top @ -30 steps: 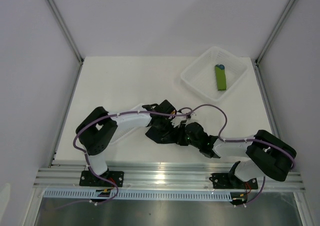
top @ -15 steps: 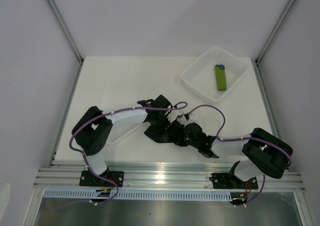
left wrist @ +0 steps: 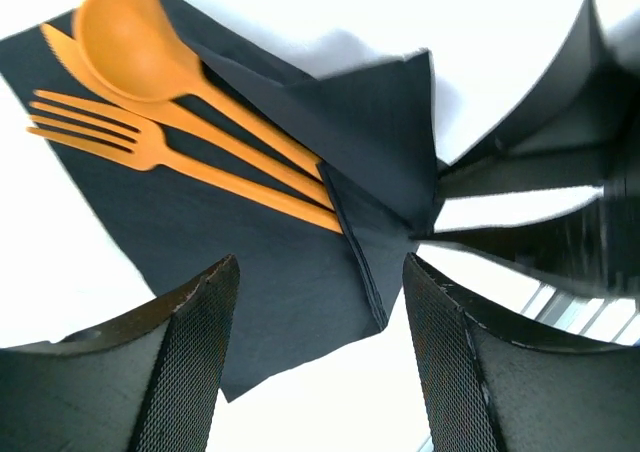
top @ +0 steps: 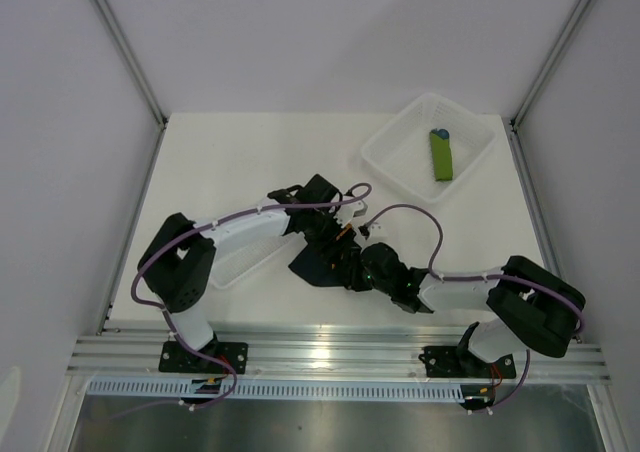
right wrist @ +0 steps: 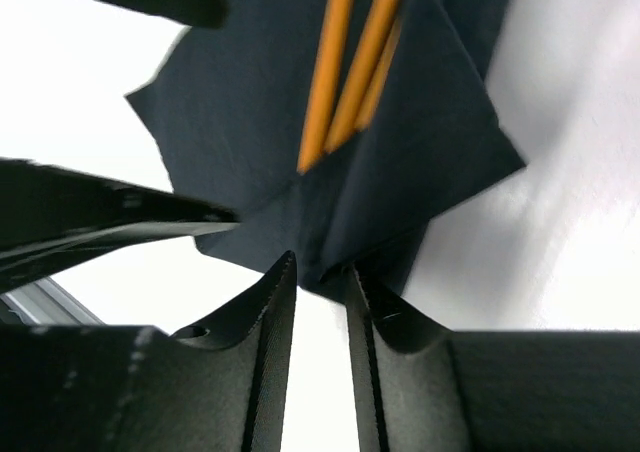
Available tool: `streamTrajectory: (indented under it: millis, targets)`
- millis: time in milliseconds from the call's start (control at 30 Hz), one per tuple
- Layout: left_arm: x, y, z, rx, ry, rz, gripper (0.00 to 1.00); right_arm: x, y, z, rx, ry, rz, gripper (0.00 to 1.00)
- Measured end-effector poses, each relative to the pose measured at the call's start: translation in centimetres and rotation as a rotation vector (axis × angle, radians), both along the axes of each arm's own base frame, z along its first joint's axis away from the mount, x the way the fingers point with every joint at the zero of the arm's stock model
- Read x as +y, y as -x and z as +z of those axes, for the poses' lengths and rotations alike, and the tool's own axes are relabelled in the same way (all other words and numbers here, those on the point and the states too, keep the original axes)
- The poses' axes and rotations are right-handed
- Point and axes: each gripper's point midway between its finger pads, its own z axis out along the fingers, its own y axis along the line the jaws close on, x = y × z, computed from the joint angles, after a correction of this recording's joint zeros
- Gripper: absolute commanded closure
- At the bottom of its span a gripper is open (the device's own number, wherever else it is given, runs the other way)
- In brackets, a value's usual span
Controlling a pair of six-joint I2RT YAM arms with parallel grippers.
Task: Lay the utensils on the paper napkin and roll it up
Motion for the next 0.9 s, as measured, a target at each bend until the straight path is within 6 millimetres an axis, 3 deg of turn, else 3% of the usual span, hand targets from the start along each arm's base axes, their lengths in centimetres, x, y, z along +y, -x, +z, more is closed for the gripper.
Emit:
streamTrajectory:
  millis: [333, 600, 900]
  targets:
    - [1.9, -2.6, 0.2, 0.005, 0.012, 0.110, 0.30, 3.1, -0.5, 2.3, -0.106, 0.059, 0.105, 0.68]
    - [2.6, -3.0, -0.1, 0.005, 0.003, 0.141, 0.26, 2.9, 0.0, -0.6, -0.089, 0.173, 0.131, 0.68]
    - [3.2, -3.8, -0.4, -0.005, 0.001, 0.175, 0.22, 3.5, -0.1, -0.6, -0.129, 0.223, 0.134, 0.68]
